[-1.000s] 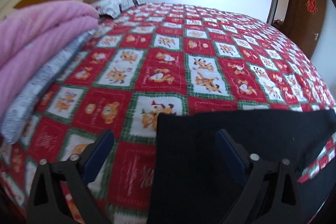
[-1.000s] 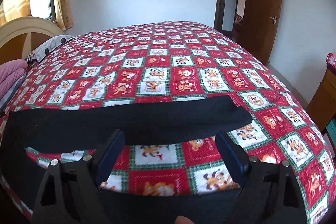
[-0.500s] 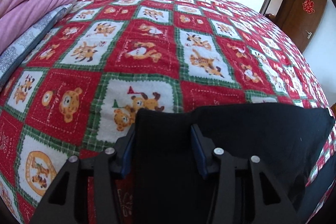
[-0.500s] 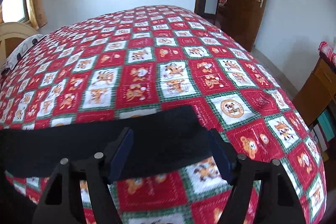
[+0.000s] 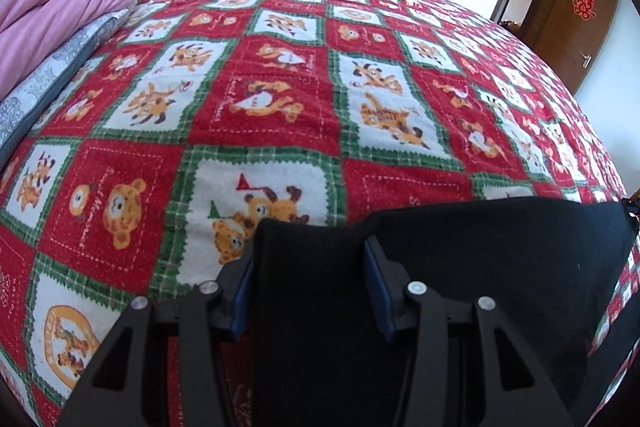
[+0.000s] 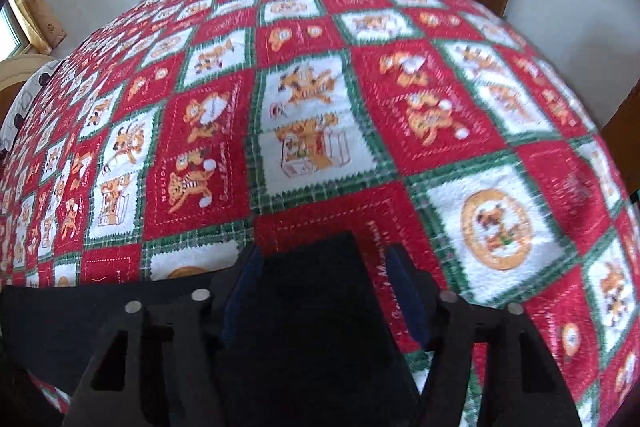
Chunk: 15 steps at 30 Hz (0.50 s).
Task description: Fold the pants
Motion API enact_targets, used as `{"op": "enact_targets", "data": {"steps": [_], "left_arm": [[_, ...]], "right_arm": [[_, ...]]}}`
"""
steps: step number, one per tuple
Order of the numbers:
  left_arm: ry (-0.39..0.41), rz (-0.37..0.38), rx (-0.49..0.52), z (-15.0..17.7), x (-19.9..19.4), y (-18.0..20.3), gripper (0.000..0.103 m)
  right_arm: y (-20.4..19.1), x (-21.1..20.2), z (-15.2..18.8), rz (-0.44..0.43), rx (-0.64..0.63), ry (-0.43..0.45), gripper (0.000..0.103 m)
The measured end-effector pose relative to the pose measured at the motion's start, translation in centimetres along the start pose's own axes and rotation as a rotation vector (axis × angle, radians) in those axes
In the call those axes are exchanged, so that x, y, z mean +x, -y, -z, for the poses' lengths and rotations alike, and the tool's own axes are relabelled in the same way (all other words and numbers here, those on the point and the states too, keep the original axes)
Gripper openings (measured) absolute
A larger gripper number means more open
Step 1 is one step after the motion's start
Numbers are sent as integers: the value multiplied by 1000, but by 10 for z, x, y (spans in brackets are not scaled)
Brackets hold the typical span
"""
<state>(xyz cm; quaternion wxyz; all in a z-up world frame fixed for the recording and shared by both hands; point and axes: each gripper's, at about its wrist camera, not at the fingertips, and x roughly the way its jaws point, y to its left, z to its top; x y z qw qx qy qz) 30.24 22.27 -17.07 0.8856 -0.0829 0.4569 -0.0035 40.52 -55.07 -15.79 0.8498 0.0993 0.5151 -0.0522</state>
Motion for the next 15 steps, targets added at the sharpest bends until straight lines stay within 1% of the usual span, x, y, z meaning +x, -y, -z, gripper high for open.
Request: {"op": "enact_targets", "data": {"steps": [2,3,4,5,6,7,8,9,11,13,15], "left_arm": [[2,-4,3,0,0,1,50],[5,-6,5,-1,0,1,50],[8,-10,6,-1,0,1,50],[12,-14,10,-1,0,2,47],[19,-16,13,-2,-1,3,42],[28,-12,18,-4,-3,3,37],[40,4,20,-5,-5,3,19],[51,47,20,-7,-9,3,16],[81,57,22,-8,-18,4,15],[131,76,23,-8,-34,6,15],[187,110,8,-8,-52,4,15]], "right_arm": [[-2,5,3,-29,-9,-19,43],[-3,5,4,-38,-21,-20,41],[-3,5,5,-38,-30,-16,32],[-1,5,5,-32,-30,-14,24],[0,3,5,-30,-25,-9,20],[0,1,4,-42,-23,-2,12],[-1,-2,3,-46,-29,10,11],[-5,-10,4,-40,-45,34,11],[-11,-32,6,-41,-70,96,10],[-12,-56,9,-49,-86,133,10],[-9,-88,15,-75,-98,204,10]]}}
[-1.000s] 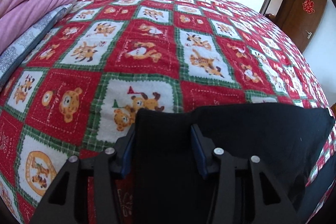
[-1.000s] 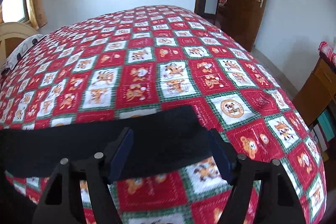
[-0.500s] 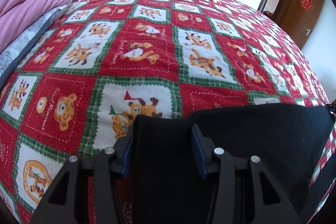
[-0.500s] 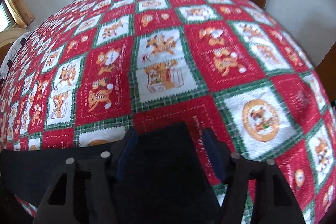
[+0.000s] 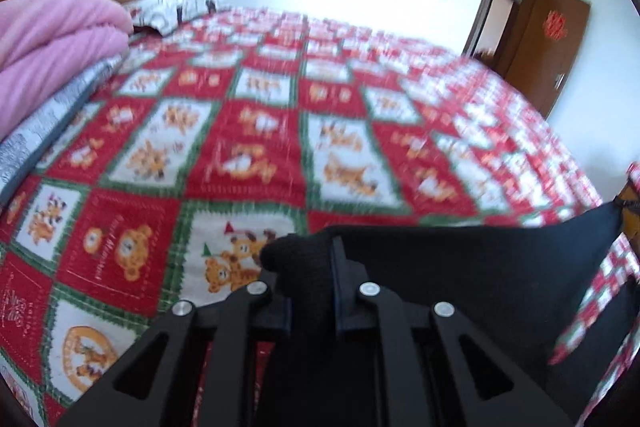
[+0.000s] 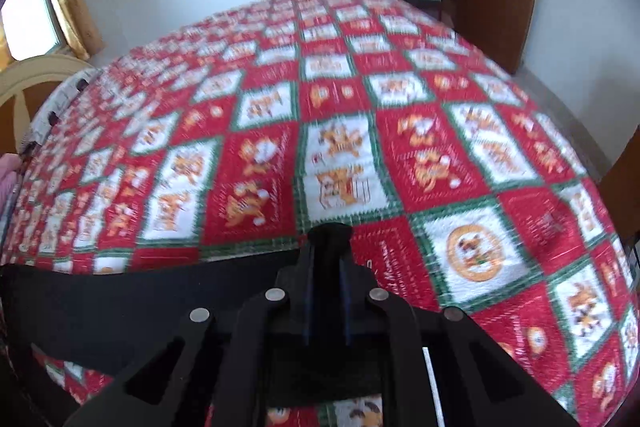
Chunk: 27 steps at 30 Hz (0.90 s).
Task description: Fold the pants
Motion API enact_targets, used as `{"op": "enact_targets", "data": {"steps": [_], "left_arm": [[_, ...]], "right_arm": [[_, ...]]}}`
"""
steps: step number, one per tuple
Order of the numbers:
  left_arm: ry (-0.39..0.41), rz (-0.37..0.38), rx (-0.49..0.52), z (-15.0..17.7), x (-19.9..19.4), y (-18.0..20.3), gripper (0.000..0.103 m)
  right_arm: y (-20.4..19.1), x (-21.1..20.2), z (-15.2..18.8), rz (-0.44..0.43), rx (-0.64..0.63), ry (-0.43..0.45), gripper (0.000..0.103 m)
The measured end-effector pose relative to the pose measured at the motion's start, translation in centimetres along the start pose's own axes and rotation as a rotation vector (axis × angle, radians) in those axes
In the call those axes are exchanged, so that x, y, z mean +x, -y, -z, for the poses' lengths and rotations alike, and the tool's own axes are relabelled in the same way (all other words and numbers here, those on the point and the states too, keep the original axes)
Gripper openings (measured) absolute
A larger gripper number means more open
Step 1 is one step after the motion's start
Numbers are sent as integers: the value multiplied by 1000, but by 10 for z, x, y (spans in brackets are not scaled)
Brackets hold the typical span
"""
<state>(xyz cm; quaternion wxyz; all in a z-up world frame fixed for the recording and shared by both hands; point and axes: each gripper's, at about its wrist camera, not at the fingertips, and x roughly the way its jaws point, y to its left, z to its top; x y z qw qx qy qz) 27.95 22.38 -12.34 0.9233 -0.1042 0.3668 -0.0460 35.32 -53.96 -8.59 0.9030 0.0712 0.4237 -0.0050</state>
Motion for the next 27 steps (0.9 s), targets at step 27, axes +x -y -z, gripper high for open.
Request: {"op": "enact_targets", "data": {"steps": [27], "left_arm": [[220,196,60,151,-132,-25,30]], "right_arm": [[77,-152,213,-120,108,105,18]]}}
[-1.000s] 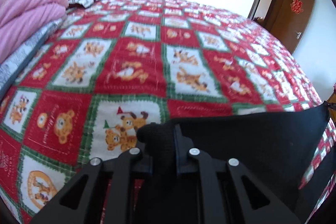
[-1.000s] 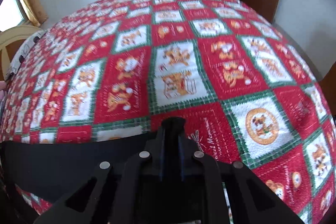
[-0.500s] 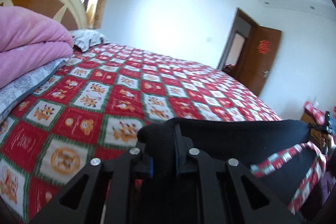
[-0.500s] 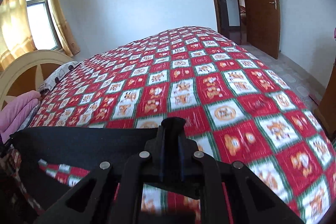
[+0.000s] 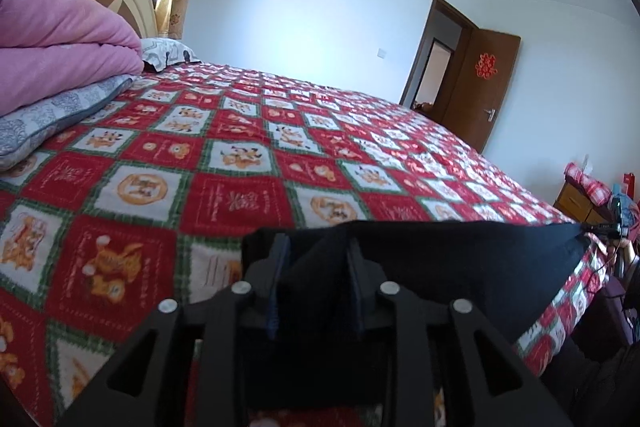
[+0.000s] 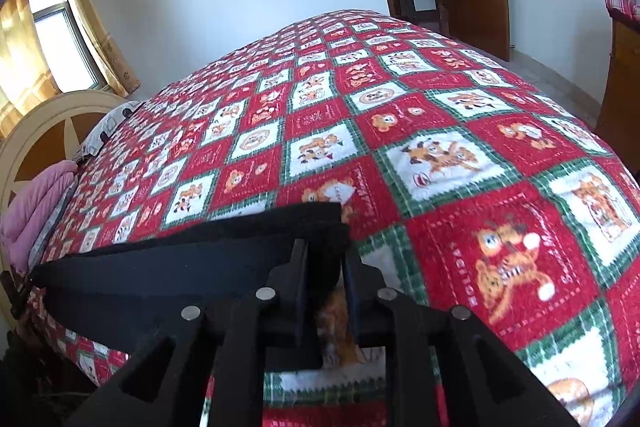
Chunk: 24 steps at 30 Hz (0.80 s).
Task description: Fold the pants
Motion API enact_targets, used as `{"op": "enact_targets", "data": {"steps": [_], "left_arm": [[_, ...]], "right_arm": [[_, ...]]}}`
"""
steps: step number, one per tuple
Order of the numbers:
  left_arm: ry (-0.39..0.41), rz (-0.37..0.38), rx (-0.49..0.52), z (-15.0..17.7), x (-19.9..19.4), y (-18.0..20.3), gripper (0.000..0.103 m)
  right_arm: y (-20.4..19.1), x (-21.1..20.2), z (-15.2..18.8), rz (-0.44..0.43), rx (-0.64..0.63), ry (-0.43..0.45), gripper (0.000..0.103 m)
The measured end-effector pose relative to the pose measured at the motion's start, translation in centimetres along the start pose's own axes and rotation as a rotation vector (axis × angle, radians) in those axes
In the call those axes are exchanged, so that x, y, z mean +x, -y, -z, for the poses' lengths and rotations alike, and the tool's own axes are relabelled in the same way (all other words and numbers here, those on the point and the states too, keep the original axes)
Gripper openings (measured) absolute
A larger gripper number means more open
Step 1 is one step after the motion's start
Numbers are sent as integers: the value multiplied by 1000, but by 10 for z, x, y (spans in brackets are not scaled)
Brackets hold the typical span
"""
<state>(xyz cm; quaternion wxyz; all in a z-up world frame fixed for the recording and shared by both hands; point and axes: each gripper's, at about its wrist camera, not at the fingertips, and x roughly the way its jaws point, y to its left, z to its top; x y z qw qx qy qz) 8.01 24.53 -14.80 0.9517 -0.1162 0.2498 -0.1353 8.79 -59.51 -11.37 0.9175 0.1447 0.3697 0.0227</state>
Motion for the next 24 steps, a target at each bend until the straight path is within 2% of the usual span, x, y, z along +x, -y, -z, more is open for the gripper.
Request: {"op": "enact_targets", "data": {"steps": [3,4,5,6,8,13,16,18,21,24], "left_arm": [[-19,-9,30,7,-7,2,36],[-18,-13,37,10,-10,3,38],[-17,-16,37,13,-14,2,43],[-17,-23,35,16,-16,1,52],[-16,-33,26,22,-21,-3,60],[-56,-56,63,38,-34,-1,61],[-66,-111,85,45,-43,-3,61],[-53,-141,52,46,-52,-12,61],[-24,-184,3,43,-65,-22,61],[9,-173,-22,36,-73,-18,61]], "right_arm": [[-5,-11,8,68,-59,-19,18],[-5,-15,10,83,-68,-26,21],[-6,-21,13,109,-83,-24,28],[-5,-27,16,137,-91,-19,31],[2,-40,21,165,-79,1,34],[6,-62,23,248,-48,46,37],[-13,-70,23,230,-72,78,40],[-36,-70,23,185,-109,87,41],[-87,-63,25,107,-210,82,44],[-149,-47,33,36,-317,47,45]]}}
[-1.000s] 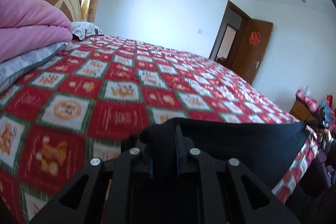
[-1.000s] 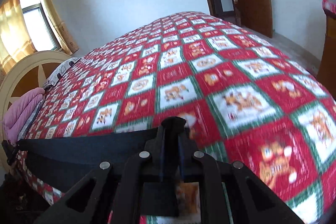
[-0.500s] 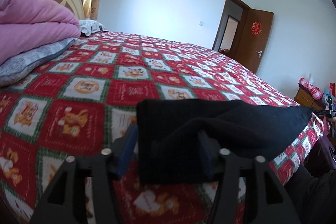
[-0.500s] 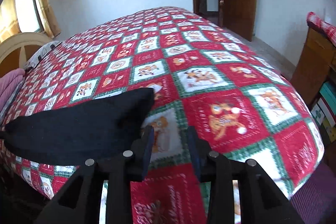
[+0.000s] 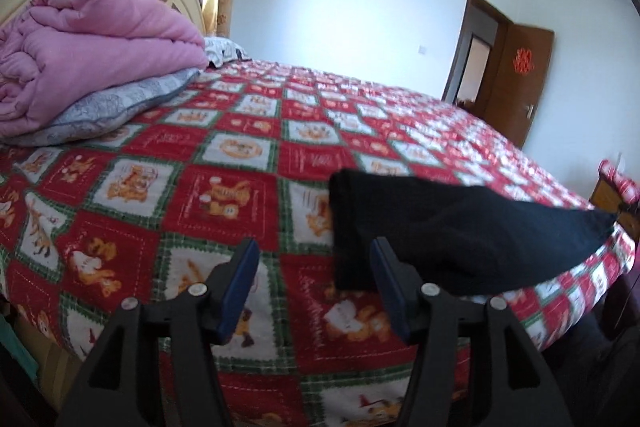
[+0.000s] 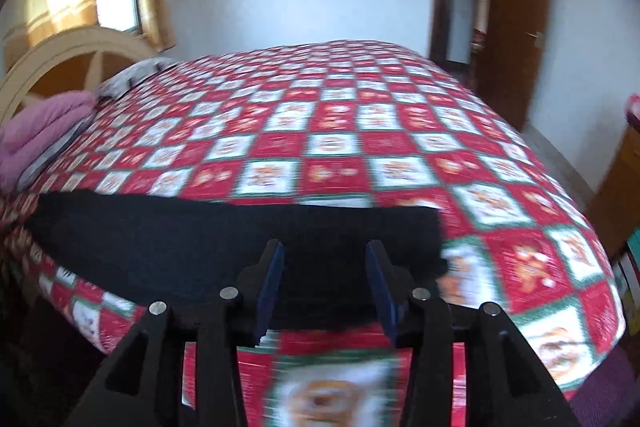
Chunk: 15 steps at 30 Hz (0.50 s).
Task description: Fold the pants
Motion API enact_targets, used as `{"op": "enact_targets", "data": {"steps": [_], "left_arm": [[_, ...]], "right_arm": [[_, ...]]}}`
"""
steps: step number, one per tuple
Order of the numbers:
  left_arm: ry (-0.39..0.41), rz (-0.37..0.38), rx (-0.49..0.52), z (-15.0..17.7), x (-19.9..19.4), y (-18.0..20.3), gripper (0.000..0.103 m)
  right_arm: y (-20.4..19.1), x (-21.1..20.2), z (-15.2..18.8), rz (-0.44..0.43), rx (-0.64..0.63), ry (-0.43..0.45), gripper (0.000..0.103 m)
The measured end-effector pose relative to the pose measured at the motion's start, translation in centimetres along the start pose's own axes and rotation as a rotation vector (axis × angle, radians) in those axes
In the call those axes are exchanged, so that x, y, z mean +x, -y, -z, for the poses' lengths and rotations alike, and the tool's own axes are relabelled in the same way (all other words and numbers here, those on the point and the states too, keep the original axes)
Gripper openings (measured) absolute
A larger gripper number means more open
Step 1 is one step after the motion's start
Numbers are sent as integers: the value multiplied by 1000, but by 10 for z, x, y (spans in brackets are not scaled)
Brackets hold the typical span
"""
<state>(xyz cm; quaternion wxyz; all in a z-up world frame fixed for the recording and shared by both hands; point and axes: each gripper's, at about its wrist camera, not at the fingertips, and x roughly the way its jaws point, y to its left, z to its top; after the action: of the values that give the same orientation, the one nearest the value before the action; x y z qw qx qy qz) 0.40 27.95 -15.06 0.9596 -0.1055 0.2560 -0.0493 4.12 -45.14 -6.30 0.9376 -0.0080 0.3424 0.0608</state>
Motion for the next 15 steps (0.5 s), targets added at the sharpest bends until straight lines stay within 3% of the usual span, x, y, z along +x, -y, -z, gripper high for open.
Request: {"op": "enact_targets", "data": {"steps": [8,15], "left_arm": [[-57,73,50,0,17,43,61],[-111,51,117,15,33,55,61]], "right_arm": [[-173,47,10,-237,-231,-84,45],[-269,75,39,-333,-381,-110,45]]}}
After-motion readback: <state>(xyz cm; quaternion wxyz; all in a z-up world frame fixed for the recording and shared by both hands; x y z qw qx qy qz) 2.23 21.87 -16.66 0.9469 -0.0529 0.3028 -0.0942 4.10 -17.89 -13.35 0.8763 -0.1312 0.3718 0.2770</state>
